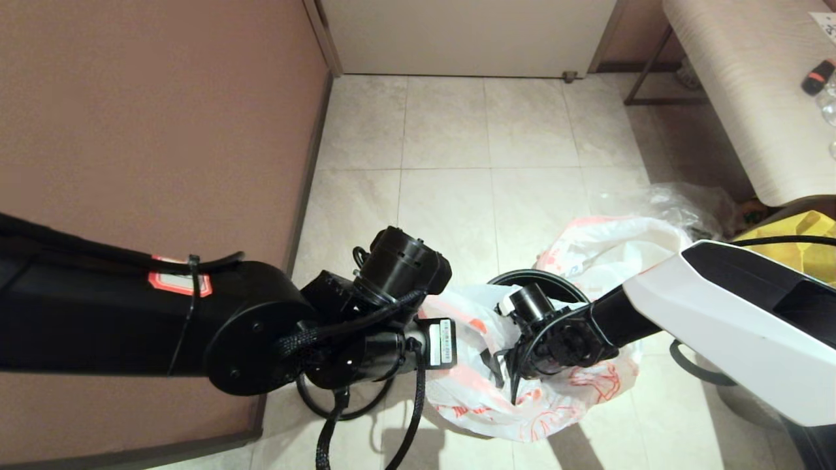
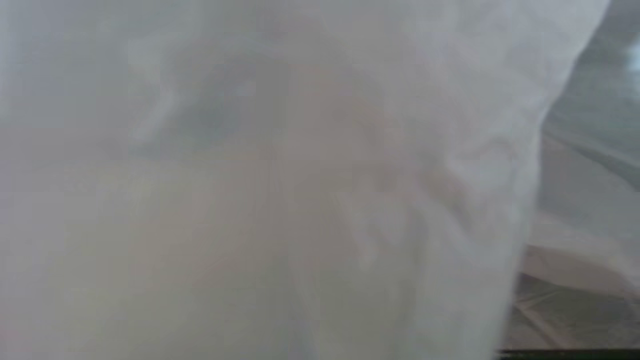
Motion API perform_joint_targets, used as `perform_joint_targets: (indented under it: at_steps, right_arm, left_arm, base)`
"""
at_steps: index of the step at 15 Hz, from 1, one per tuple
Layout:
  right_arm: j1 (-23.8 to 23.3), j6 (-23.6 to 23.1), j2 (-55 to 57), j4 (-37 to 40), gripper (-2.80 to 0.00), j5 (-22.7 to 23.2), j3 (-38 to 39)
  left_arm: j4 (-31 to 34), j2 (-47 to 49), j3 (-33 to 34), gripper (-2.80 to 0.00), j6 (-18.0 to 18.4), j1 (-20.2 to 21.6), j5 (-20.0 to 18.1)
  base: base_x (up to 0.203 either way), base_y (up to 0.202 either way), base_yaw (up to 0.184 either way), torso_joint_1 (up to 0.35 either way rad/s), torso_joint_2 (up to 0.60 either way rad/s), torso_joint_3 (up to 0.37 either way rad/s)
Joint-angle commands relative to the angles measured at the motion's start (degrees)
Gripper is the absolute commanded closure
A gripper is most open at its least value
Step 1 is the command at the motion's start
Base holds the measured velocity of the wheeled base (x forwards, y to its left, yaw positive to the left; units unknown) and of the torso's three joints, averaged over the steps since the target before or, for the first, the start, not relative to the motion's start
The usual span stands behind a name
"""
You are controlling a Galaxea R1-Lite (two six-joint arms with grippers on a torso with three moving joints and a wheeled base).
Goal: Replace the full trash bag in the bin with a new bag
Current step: Put the new garbage bag on the trash can
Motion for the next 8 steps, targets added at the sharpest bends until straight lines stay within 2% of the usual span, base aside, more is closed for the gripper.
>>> perform_joint_targets:
  at_steps: [1,2,8]
  right_arm:
    - [0.01,0.08,-0.34,-0.02,0.0,0.0,0.01]
    - [0.01,0.08,-0.34,-0.02,0.0,0.05,-0.08]
    - [0.01,0.08,-0.61,-0.02,0.0,0.05,-0.34]
  left_arm:
    - [0.03,-0.7,0.06,0.0,-0.3,-0.13,0.46]
    - [0.03,-0.37,0.12,-2.8,-0.38,-0.05,0.46]
    - [-0.94,4.37,-1.85,-2.8,0.14,0.81,0.61]
  base:
    - [0.0,0.0,0.0,0.0,0.0,0.0]
    - [0.0,0.0,0.0,0.0,0.0,0.0]
    - [0.0,0.0,0.0,0.0,0.0,0.0]
